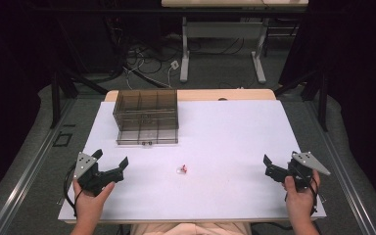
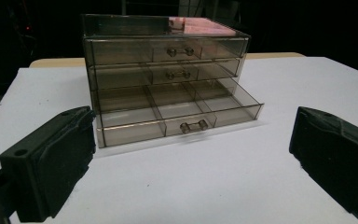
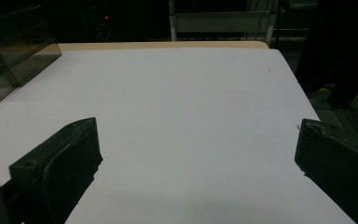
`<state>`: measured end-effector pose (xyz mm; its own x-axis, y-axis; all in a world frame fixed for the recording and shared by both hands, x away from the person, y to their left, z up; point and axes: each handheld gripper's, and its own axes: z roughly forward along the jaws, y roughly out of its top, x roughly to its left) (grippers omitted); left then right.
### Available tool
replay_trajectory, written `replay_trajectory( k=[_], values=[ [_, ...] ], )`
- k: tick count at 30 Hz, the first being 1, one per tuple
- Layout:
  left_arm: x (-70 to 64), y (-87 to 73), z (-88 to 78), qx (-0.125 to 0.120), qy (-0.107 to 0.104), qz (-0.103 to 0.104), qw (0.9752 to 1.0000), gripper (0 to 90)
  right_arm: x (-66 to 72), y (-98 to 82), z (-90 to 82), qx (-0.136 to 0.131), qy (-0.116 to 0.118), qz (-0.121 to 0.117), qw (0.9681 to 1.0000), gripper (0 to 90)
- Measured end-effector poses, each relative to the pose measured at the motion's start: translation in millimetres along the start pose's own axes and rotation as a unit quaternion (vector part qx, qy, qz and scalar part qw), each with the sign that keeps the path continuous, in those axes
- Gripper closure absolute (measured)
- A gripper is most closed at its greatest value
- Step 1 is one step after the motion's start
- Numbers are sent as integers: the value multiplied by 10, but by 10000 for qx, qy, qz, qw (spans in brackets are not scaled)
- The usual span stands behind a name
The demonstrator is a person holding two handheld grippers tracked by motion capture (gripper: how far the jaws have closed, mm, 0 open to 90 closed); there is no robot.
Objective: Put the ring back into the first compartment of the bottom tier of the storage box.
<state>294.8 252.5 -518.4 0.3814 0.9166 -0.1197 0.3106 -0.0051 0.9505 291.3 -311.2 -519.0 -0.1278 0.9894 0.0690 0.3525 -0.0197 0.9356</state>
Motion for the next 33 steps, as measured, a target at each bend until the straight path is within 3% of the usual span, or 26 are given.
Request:
replay_trajectory(
  k=[13,15,17,21,28,33],
  values=[
    [-148,12,71,165,-210,-40,9996,18,38,-32,2,75,29,-100,9999,1],
    [-167,20,82,191,-220,-73,9995,20,50,-48,29,-84,-47,-88,9999,2],
    [-194,32,107,226,-234,-110,9994,35,45,-45,4,90,11,-109,9999,2],
    [-212,60,134,229,-287,-140,9992,48,49,-55,12,57,10,-117,9999,2],
    [-264,177,173,232,-438,-162,9986,151,60,-64,6,151,18,-74,9999,5],
    [-293,229,200,270,-477,-141,9984,158,75,-68,7,146,15,-71,9999,6]
  ],
)
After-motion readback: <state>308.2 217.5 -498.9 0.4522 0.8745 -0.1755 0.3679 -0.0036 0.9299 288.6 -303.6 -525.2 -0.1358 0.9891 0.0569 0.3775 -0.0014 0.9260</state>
